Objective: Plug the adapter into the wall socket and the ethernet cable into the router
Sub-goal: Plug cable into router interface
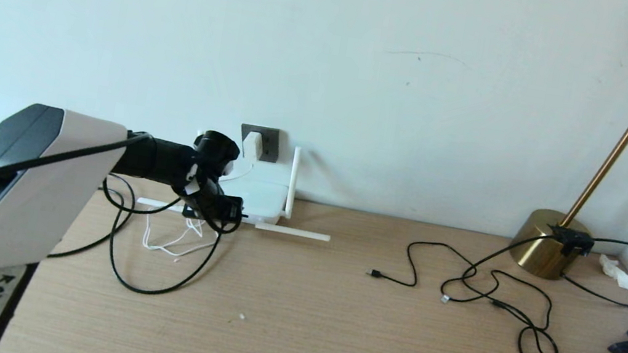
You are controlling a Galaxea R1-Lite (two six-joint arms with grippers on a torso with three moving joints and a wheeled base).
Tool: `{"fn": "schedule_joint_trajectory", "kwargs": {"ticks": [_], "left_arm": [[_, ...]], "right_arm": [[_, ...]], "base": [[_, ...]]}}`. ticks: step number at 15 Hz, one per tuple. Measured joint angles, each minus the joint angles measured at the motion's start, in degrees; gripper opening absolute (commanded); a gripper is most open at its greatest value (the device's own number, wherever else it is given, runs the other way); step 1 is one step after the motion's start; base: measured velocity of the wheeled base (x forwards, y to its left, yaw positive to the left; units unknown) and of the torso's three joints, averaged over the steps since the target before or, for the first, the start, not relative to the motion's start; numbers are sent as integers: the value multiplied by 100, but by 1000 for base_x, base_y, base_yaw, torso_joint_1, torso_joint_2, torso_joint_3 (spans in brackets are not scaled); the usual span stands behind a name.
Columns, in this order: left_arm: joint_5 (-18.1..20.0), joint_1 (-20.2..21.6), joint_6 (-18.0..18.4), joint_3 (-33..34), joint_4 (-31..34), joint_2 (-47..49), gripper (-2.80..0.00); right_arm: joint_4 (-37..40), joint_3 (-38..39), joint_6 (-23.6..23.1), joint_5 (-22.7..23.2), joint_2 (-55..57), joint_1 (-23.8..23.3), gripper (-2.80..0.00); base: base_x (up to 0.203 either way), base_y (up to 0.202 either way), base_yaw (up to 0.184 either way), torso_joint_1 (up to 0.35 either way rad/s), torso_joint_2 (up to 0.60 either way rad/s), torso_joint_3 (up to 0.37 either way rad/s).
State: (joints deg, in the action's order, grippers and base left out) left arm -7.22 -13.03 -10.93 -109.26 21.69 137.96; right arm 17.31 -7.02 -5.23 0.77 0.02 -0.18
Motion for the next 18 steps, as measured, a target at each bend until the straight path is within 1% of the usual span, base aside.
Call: {"fn": "schedule_joint_trajectory", "kwargs": {"ticks": [10,13,18], "left_arm": [[2,17,83,-77,-7,49,-280],[2,35,196,-77,-18,51,-280],[-11,55,251,-93,-48,73,-280]], "right_arm": [[-1,0,1,-2,0,0,0],[-1,0,2,-2,1,2,0],[0,0,0,-2,0,0,0]], "base": [[0,0,0,0,0,0],[0,0,0,0,0,0],[0,0,0,0,0,0]]}}
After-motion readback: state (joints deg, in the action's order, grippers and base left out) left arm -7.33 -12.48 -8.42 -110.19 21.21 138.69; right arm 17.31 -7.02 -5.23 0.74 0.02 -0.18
